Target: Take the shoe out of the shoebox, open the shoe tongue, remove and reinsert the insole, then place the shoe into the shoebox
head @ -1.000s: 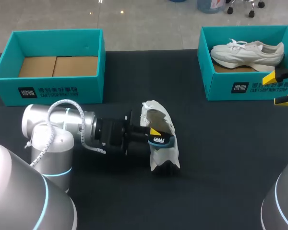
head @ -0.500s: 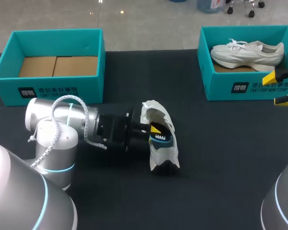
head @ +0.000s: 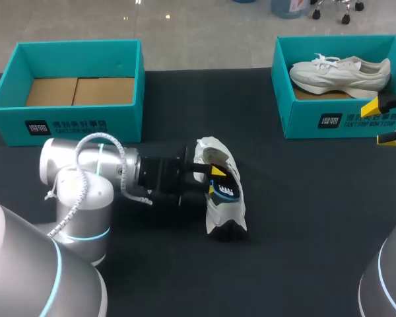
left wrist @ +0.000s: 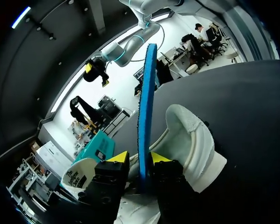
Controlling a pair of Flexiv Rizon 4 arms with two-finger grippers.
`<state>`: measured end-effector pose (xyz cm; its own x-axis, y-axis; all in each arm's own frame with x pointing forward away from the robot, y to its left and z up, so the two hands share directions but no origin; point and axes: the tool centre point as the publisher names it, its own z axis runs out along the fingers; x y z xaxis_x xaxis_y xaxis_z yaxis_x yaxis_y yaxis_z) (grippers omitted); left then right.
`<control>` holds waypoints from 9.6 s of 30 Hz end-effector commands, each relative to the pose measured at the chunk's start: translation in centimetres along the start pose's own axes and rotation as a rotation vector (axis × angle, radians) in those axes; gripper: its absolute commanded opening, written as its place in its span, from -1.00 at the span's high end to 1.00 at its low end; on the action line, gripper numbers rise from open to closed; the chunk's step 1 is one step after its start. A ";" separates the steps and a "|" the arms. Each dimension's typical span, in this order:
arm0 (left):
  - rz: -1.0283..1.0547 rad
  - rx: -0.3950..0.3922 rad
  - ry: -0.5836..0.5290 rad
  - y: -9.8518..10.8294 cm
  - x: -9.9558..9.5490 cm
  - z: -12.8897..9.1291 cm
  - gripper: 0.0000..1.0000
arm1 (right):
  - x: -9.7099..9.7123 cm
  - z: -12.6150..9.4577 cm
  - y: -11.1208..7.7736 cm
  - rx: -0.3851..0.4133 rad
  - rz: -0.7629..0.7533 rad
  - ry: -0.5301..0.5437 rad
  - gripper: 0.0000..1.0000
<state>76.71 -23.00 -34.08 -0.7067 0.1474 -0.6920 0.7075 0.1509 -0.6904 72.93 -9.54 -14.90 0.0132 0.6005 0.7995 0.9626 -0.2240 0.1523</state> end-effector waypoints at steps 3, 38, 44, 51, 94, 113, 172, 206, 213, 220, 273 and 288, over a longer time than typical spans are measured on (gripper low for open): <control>0.013 0.001 -0.012 -1.9 0.1 -1.3 0.53 | 0.0 0.0 0.0 0.001 0.001 -0.002 -1.00; 0.025 -0.046 -0.010 -1.7 0.3 -0.9 0.18 | 0.0 0.0 0.0 0.001 0.001 -0.002 -1.00; 0.028 -0.042 -0.003 -2.2 0.5 -1.0 0.58 | 0.0 0.0 0.0 0.001 0.001 -0.002 -1.00; 0.012 -0.049 0.018 -1.3 0.8 -0.4 1.00 | 0.0 0.0 0.0 0.001 0.001 -0.002 -1.00; 0.031 -0.092 0.018 0.4 0.6 0.2 1.00 | 0.0 0.0 0.0 0.001 0.001 -0.002 -1.00; 0.038 -0.092 -0.003 -1.8 0.9 -1.9 0.52 | 0.0 0.0 0.0 0.001 0.001 -0.002 -1.00; -0.025 -0.079 0.010 -0.9 2.8 -0.6 0.04 | 0.0 0.0 0.0 0.001 0.001 -0.002 -1.00; 0.050 -0.002 0.227 -3.6 -1.9 -2.7 1.00 | 0.0 0.0 0.0 0.001 0.001 -0.002 -1.00; 0.120 0.003 0.431 -4.3 -2.3 -3.4 1.00 | 0.0 0.0 0.0 0.001 0.001 -0.002 -1.00; 0.137 0.008 0.469 -5.0 -3.2 -3.9 1.00 | 0.0 0.0 0.0 0.001 0.001 -0.002 -1.00; 0.377 -0.242 1.183 -3.3 -0.7 -1.9 1.00 | 0.0 0.0 0.0 0.001 0.001 -0.002 -1.00; 0.384 -0.294 1.180 -0.8 1.5 -0.7 1.00 | 0.0 0.0 0.0 0.001 0.001 -0.002 -1.00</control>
<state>74.97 -22.01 -33.55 -0.1396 0.9829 -0.1201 0.9451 0.0961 -0.3123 72.92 -9.55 -14.90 0.0133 0.6006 0.7994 0.9626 -0.2240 0.1523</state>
